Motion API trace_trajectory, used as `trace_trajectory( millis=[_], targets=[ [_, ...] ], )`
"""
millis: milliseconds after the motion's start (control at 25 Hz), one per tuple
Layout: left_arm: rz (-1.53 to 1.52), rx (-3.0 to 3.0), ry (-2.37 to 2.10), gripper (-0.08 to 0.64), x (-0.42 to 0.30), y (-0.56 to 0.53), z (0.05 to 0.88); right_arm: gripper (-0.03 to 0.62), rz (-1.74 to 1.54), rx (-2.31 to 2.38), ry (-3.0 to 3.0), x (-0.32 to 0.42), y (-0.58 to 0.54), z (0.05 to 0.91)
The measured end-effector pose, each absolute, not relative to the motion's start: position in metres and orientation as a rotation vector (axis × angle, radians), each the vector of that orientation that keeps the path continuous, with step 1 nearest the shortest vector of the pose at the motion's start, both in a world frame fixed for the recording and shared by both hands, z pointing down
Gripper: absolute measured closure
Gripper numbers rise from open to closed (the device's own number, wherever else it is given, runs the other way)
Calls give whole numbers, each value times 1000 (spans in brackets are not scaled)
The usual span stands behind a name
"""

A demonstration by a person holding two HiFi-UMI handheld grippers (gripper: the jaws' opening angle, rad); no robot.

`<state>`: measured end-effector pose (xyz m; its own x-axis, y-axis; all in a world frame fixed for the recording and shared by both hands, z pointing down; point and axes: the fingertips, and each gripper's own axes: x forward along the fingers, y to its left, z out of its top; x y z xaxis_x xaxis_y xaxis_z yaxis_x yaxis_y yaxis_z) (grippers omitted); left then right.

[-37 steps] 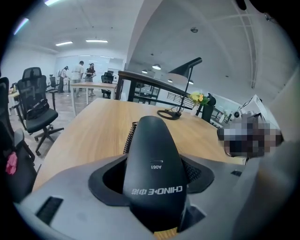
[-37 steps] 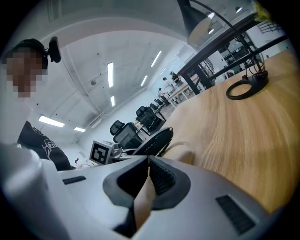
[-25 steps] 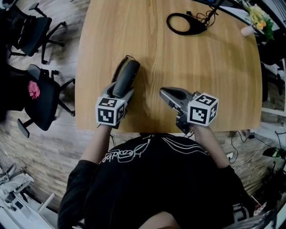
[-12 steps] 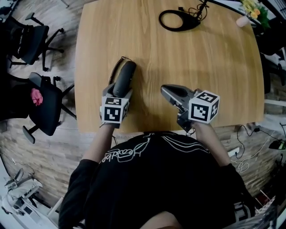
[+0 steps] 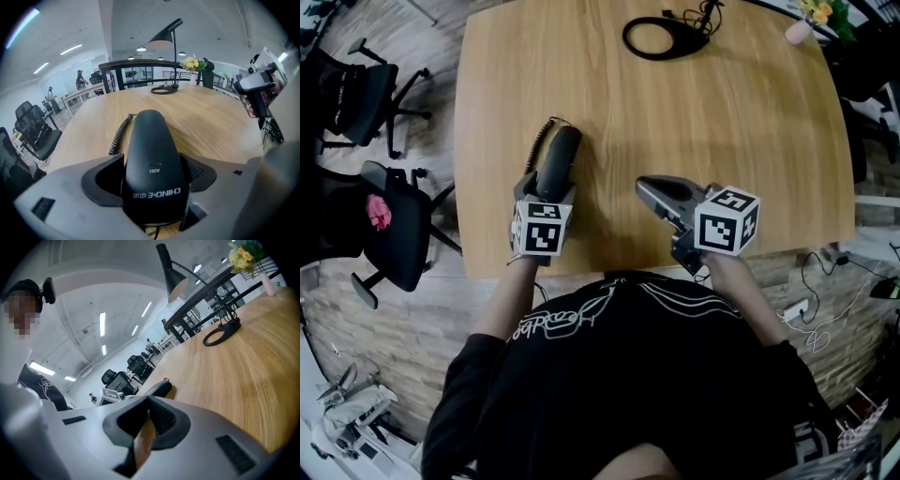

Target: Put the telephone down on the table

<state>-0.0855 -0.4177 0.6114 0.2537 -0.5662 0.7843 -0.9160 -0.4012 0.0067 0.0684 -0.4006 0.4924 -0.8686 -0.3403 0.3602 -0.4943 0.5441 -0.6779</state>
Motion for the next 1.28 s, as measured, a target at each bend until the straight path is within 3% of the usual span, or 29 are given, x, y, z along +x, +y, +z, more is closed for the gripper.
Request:
trace_trajectory(
  millis=[360,1000,1080,1200,1280],
  targets=[
    [852,2191,-1317,195,-88,-406,562,552,1174,731,-2619,55,-378,476],
    [163,2359,-1035,199,-112,-266,395,552,897,621,-2789,-19,-247,379],
    [90,2359,-963,219,-113,-243,382,552,870,616,-2805,-26,-227,369],
    [-9,2385,-902,335,-122,-210,358,552,819,611,-2833,-38,-195,350],
    [-51,2424,-901,366,-128,-187,343,552,790,605,-2849,-45,-171,339]
  ],
)
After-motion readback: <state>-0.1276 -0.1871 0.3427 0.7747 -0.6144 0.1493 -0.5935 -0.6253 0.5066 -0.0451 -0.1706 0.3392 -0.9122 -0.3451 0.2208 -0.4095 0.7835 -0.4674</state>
